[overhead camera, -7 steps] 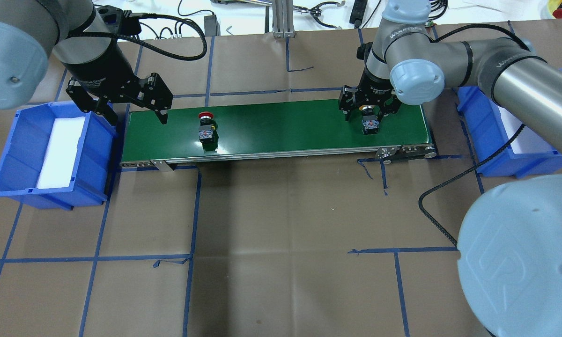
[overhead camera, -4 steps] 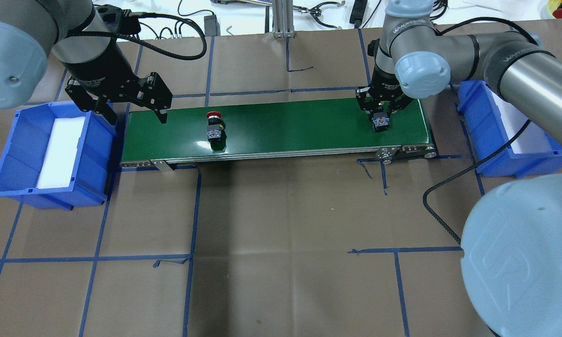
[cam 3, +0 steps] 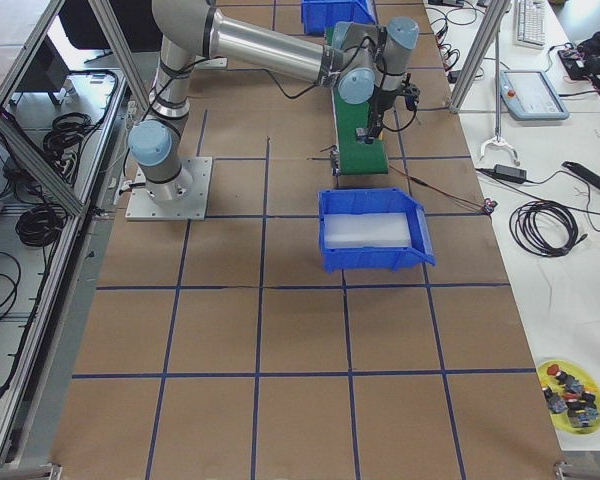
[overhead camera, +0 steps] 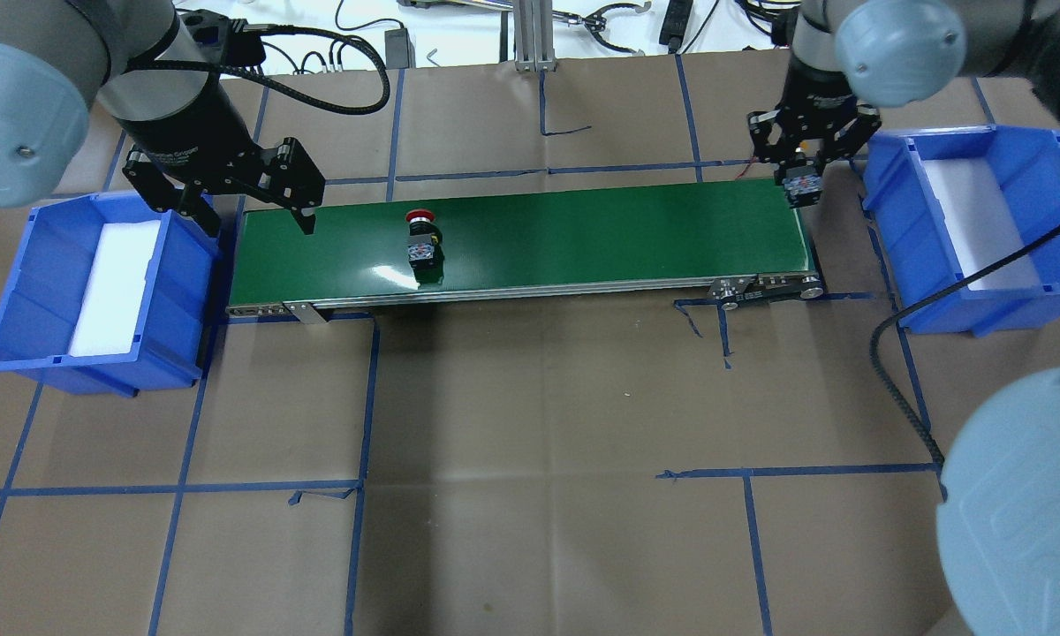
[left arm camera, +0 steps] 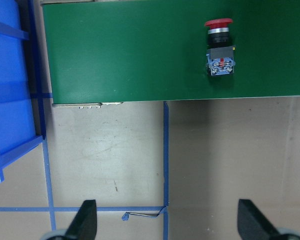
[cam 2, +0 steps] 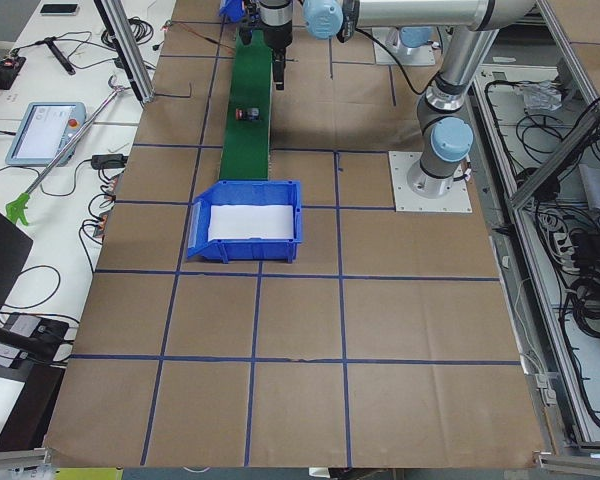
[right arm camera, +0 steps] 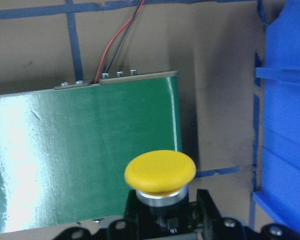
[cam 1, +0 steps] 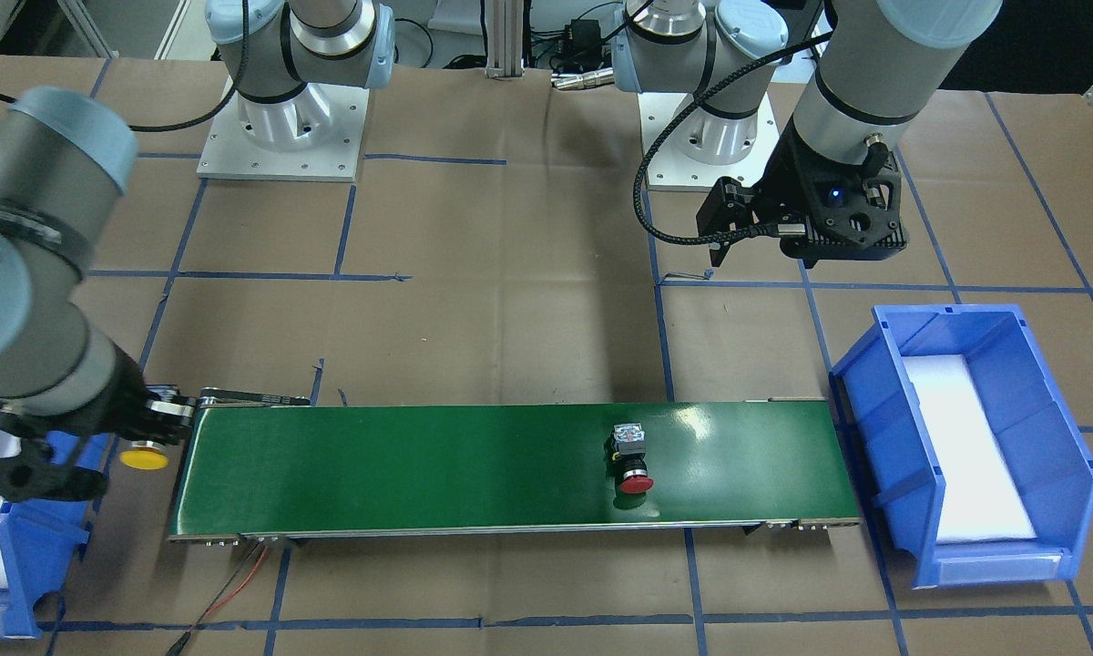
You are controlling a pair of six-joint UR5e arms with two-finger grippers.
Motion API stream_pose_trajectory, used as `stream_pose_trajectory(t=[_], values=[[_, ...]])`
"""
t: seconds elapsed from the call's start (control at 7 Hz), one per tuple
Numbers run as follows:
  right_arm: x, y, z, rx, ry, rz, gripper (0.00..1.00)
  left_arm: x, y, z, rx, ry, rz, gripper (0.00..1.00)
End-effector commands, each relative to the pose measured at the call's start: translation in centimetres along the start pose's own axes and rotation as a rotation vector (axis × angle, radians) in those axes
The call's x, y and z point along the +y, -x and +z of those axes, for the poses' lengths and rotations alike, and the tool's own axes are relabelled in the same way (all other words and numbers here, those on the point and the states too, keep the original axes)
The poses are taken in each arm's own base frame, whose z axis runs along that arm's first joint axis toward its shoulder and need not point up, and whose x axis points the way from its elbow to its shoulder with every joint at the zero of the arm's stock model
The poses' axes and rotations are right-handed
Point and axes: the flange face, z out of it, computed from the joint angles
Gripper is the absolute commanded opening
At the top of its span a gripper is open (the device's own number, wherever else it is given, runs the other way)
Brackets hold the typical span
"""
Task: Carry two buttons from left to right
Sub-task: 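Carry the yellow button with the right gripper into the empty blue bin and release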
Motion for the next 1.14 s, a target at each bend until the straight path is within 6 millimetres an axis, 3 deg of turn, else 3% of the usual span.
stream_pose_trajectory(t=[0.0, 0.14, 0.29, 0.43, 0.57, 0.71, 1.0], values=[[1.5, -11.4, -3.1, -0.004, -0.034, -0.044, 0.06, 0.1, 0.0, 0.0, 0.0, 0.0, 0.001, 1.0], [1.9, -16.7, -2.8, 0.003, -0.04, -0.062, 0.05, 0.1, 0.0, 0.0, 0.0, 0.0, 0.001, 1.0], [2.5, -21.6, -1.1, -0.025, -0.023, -0.062, 0.05, 0.1, 0.0, 0.0, 0.0, 0.0, 0.001, 1.0], [2.7, -24.6, 1.1, -0.018, -0.041, -0.064, 0.05, 0.1, 0.0, 0.0, 0.0, 0.0, 0.001, 1.0], [2.7, -25.2, 4.7, -0.025, -0.092, -0.071, 0.05, 0.0, 0.0, -0.1, 0.0, -0.002, 0.001, 1.0], [2.8, -24.1, 8.3, -0.062, -0.114, -0.071, 0.05, 0.0, 0.0, -0.1, -0.002, -0.002, 0.001, 1.0], [4.1, -22.6, 12.9, -0.077, -0.114, -0.071, 0.06, 0.0, 0.0, -0.1, 0.0, -0.002, -0.001, 1.0]])
